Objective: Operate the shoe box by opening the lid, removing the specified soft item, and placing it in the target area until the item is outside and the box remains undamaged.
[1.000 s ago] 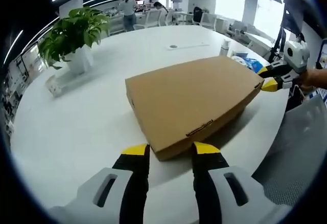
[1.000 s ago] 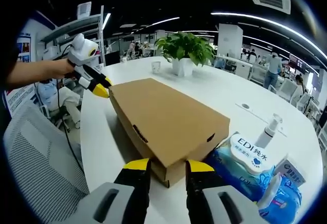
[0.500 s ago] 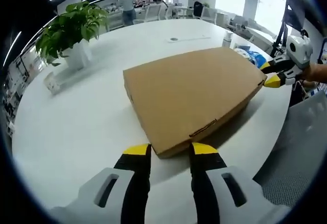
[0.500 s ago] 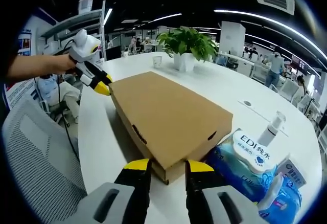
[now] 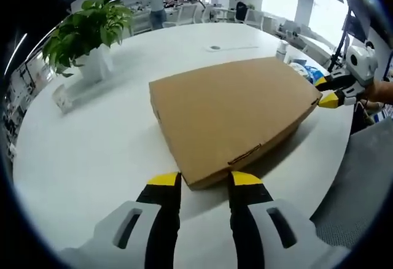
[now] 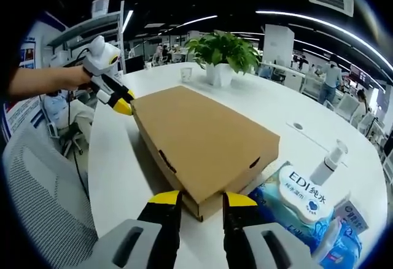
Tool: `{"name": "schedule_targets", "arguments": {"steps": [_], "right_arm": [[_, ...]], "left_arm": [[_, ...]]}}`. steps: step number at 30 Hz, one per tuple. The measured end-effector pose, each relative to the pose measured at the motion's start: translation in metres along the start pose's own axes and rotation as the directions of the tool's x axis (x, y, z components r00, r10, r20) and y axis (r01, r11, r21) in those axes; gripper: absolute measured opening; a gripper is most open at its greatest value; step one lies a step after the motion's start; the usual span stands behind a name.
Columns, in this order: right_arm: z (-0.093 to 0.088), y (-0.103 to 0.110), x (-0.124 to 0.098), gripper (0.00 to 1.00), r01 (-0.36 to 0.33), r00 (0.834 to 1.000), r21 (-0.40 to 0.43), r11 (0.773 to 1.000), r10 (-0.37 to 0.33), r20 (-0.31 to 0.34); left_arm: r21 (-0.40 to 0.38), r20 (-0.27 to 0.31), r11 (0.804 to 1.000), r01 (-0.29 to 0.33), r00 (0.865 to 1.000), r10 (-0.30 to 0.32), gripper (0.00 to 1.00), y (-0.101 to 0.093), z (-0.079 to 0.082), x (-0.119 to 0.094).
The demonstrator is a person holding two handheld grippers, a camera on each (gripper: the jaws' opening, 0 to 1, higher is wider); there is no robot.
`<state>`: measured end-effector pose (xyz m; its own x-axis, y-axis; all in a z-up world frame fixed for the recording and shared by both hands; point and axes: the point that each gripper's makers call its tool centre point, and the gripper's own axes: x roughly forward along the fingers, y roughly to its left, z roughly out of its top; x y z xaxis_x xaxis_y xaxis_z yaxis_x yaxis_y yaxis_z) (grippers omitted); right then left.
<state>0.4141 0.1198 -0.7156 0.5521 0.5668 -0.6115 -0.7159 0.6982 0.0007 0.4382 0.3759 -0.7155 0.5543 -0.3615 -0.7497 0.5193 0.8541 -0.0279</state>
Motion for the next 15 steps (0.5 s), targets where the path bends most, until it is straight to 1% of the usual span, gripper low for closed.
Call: {"name": "schedule_targets", "arguments": {"steps": [6, 15], "right_arm": [[0.009, -0.01, 0.01, 0.23, 0.002, 1.0, -0.004, 1.0, -0.002, -0.008], [0.016, -0.024, 0.021, 0.23, 0.008, 1.0, -0.003, 1.0, -0.008, -0.017]], "left_arm": [[0.0, -0.006, 1.0, -0.002, 1.0, 0.002, 0.29, 0.009, 0.009, 0.008], [0.002, -0.013, 1.0, -0.001, 1.0, 0.001, 0.29, 0.019, 0.023, 0.02]]}}
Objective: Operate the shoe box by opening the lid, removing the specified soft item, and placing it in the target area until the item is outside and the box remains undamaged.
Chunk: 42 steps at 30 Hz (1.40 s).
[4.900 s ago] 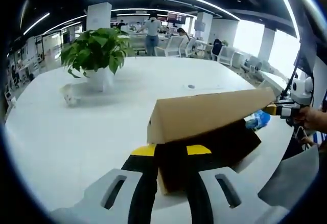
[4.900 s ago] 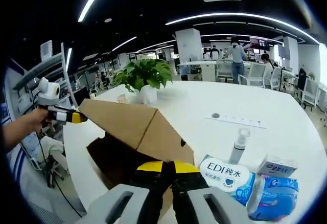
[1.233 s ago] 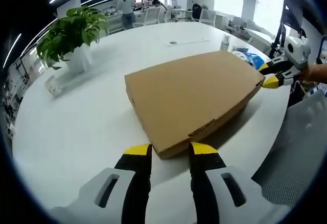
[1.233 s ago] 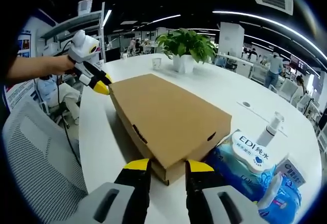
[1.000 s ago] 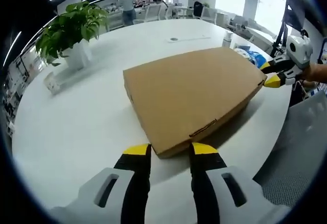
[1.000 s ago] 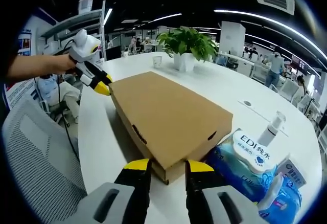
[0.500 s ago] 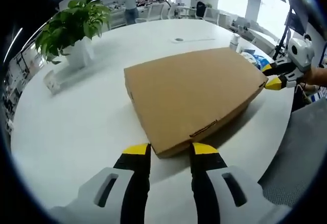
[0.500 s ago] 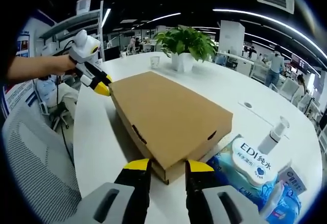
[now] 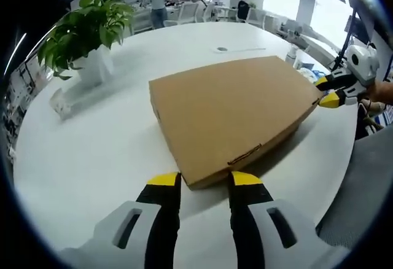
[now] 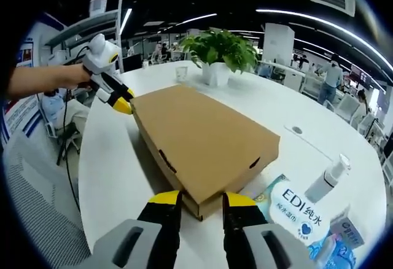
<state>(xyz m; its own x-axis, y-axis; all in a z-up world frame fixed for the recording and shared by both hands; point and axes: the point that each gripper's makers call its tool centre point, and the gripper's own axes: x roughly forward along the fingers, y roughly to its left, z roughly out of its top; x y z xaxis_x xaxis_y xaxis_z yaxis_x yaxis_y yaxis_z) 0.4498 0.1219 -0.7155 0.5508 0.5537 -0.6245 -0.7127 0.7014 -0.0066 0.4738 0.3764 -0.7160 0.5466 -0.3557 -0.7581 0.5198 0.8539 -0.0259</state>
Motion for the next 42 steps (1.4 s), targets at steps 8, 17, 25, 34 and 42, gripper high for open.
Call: {"name": "schedule_targets", "arguments": {"steps": [8, 17, 25, 34, 42], "right_arm": [[0.004, -0.014, 0.006, 0.23, 0.011, 1.0, 0.001, 1.0, -0.011, -0.01], [0.005, -0.019, 0.006, 0.23, 0.008, 1.0, 0.01, 1.0, -0.008, -0.008], [0.007, -0.02, -0.004, 0.22, 0.013, 1.0, 0.006, 1.0, -0.013, 0.015], [-0.002, -0.033, -0.036, 0.22, 0.046, 0.999, -0.02, 0.999, -0.046, 0.027], [-0.025, -0.054, -0.065, 0.22, 0.095, 0.995, -0.018, 0.995, -0.095, 0.006]], "left_arm": [[0.001, -0.004, 1.0, 0.002, 1.0, -0.002, 0.29, 0.004, 0.01, 0.009], [-0.019, 0.01, 1.0, 0.007, 1.0, -0.007, 0.3, 0.003, 0.013, 0.01], [-0.01, 0.032, 1.0, 0.008, 0.999, -0.007, 0.32, -0.002, 0.012, 0.0], [-0.002, 0.082, 1.0, 0.001, 0.997, -0.001, 0.36, -0.013, 0.014, -0.022], [0.009, 0.106, 1.0, 0.01, 0.994, -0.011, 0.37, -0.026, 0.013, -0.036]]}}
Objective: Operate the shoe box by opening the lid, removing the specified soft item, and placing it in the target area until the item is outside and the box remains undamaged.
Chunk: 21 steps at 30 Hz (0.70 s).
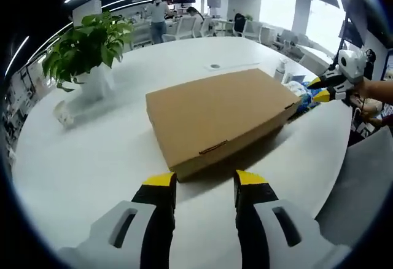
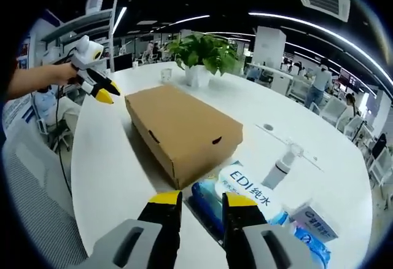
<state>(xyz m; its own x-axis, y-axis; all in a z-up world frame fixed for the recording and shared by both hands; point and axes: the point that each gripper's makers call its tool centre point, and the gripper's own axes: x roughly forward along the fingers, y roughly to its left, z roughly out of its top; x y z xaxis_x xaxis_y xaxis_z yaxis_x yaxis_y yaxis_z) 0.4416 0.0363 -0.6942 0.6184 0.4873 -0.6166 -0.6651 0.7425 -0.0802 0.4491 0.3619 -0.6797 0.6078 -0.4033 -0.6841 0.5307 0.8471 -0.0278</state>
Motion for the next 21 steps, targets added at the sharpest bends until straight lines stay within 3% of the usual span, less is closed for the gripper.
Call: {"name": "schedule_targets", "arguments": {"steps": [10, 21], "right_arm": [[-0.033, -0.03, -0.02, 0.22, 0.075, 0.995, -0.025, 0.997, -0.077, -0.063], [-0.065, -0.049, -0.022, 0.22, 0.119, 0.982, -0.033, 0.992, -0.123, -0.144]], "left_arm": [[0.016, 0.039, 1.0, 0.022, 0.999, -0.023, 0.39, -0.026, 0.005, -0.016], [0.022, 0.068, 0.999, 0.033, 0.997, -0.035, 0.42, -0.042, 0.003, -0.035]]}}
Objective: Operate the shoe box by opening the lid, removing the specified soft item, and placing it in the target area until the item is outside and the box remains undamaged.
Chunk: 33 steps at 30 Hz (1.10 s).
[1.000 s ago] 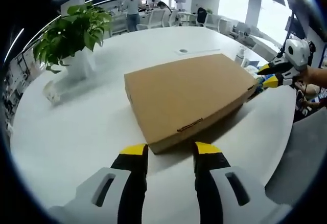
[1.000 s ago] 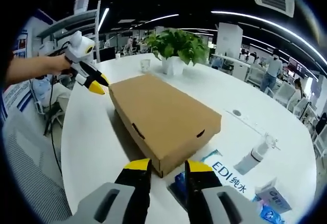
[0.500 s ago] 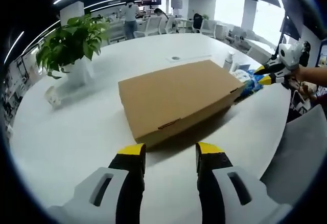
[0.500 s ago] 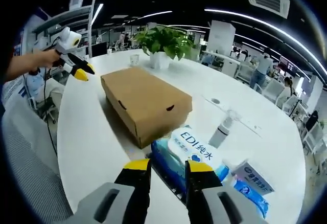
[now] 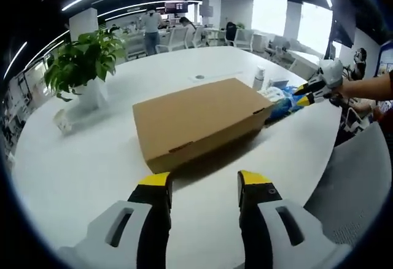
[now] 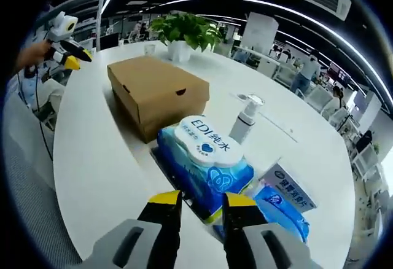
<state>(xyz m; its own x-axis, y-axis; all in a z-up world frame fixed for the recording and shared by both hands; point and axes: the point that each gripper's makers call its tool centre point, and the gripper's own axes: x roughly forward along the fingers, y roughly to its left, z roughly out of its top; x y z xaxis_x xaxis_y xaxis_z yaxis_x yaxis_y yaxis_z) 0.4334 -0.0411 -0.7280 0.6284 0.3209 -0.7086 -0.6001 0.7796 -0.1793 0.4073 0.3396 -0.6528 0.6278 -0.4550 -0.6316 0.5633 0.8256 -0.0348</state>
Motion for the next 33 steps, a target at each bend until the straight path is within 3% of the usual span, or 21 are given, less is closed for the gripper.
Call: {"name": "schedule_targets", "arguments": {"steps": [6, 13, 22, 33], "right_arm": [[-0.009, -0.006, 0.01, 0.2, 0.019, 0.999, -0.006, 1.0, -0.019, -0.04], [-0.017, -0.015, 0.019, 0.04, 0.051, 0.996, 0.004, 0.999, -0.05, -0.074], [-0.015, -0.015, 0.024, 0.04, 0.042, 0.996, 0.004, 0.999, -0.042, -0.077], [-0.016, -0.021, 0.024, 0.03, 0.054, 0.996, 0.014, 0.998, -0.053, -0.078]], "left_arm": [[-0.009, 0.006, 1.0, 0.003, 1.0, -0.003, 0.42, -0.009, -0.007, -0.006], [-0.02, 0.0, 1.0, 0.009, 1.0, -0.009, 0.42, -0.016, -0.019, -0.011], [-0.038, -0.009, 0.999, 0.007, 1.0, -0.007, 0.42, -0.02, -0.029, -0.014], [-0.045, -0.008, 0.999, 0.002, 1.0, -0.003, 0.42, -0.021, -0.03, -0.015]]}}
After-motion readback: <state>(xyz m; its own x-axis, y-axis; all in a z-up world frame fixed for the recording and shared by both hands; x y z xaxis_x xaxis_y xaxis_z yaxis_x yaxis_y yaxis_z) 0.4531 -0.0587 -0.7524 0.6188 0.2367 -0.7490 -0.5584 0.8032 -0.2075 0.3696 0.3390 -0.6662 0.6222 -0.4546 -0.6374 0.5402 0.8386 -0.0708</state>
